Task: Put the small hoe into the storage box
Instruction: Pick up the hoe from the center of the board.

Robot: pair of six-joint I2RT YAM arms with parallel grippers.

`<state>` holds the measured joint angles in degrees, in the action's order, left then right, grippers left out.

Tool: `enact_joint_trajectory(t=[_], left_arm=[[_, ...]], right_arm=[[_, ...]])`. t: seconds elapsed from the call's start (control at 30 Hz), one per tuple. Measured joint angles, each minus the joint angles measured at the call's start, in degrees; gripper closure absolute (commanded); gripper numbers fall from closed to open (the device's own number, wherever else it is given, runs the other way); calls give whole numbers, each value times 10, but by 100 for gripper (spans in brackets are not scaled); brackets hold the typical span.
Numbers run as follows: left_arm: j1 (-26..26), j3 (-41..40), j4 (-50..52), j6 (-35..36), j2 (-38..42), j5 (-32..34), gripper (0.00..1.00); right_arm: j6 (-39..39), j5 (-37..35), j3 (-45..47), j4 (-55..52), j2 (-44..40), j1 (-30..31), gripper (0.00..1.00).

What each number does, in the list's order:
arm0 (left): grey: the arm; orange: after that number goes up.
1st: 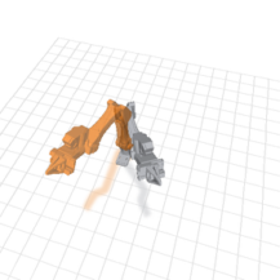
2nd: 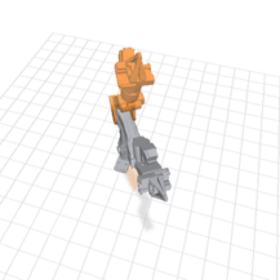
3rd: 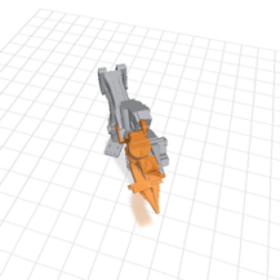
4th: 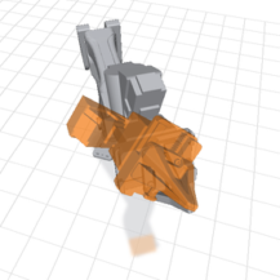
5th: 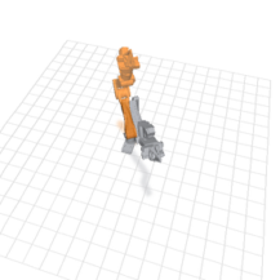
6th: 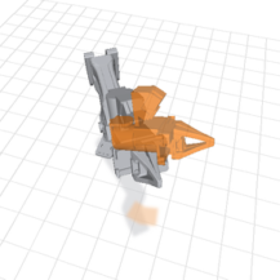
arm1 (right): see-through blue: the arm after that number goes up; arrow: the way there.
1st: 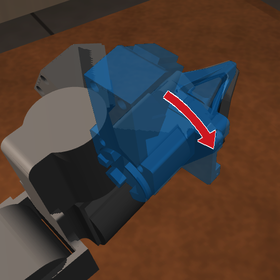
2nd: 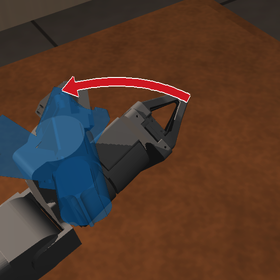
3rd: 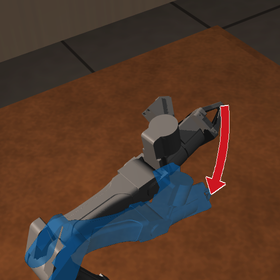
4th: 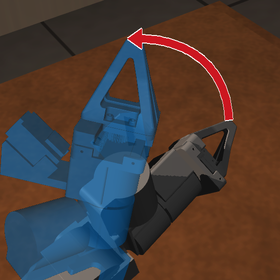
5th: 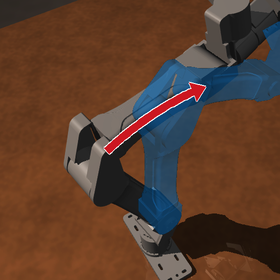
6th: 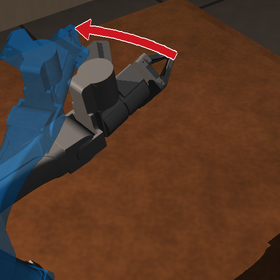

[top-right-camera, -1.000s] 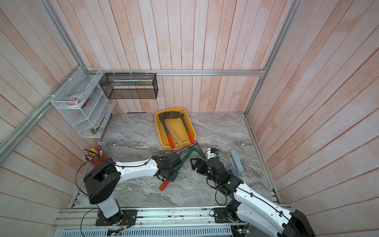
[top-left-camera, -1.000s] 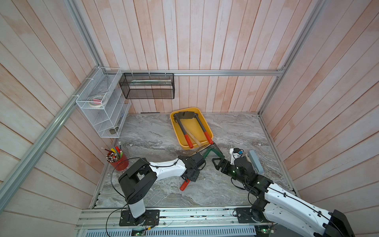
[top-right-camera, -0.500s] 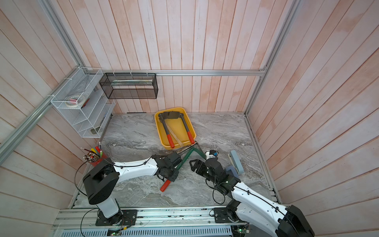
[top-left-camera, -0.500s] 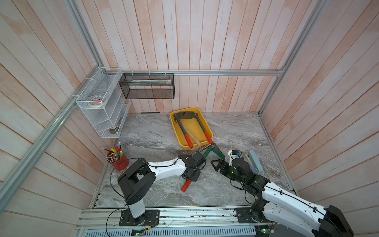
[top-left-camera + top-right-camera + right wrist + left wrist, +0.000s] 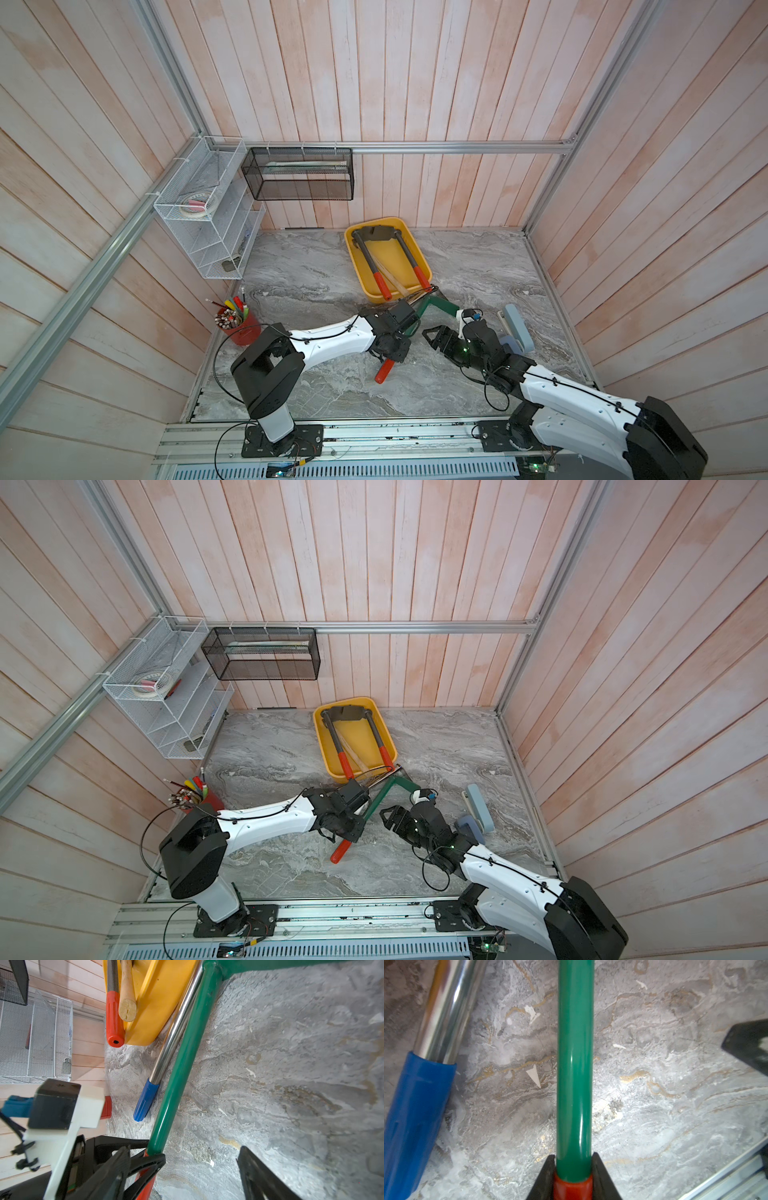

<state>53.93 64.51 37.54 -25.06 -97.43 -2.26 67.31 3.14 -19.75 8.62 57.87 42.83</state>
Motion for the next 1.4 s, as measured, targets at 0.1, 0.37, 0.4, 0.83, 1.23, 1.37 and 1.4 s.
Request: enact_joint_trajectory(t=[0.1, 0.37, 0.4, 0.83, 1.23, 1.37, 1.4], left_arm=[[1, 3, 0, -7, 0, -7, 100], [15, 11, -6, -25, 0, -21, 100], [20, 11, -8, -26, 0, -24, 100], [41, 15, -19, -50, 0, -48, 100], [44, 15, -24, -65, 0, -54, 100], [48, 15, -26, -70, 1, -54, 100], [49, 15, -26, -71, 1, -53, 100]], right_arm=[[15, 1, 3, 23, 14, 7, 17], [48, 14, 3, 86, 72, 17, 20], [52, 16, 3, 94, 80, 18, 20], [90, 34, 3, 176, 154, 26, 29], [106, 30, 6, 185, 158, 30, 48], [110, 29, 13, 187, 158, 30, 56], [112, 28, 15, 188, 158, 30, 58]])
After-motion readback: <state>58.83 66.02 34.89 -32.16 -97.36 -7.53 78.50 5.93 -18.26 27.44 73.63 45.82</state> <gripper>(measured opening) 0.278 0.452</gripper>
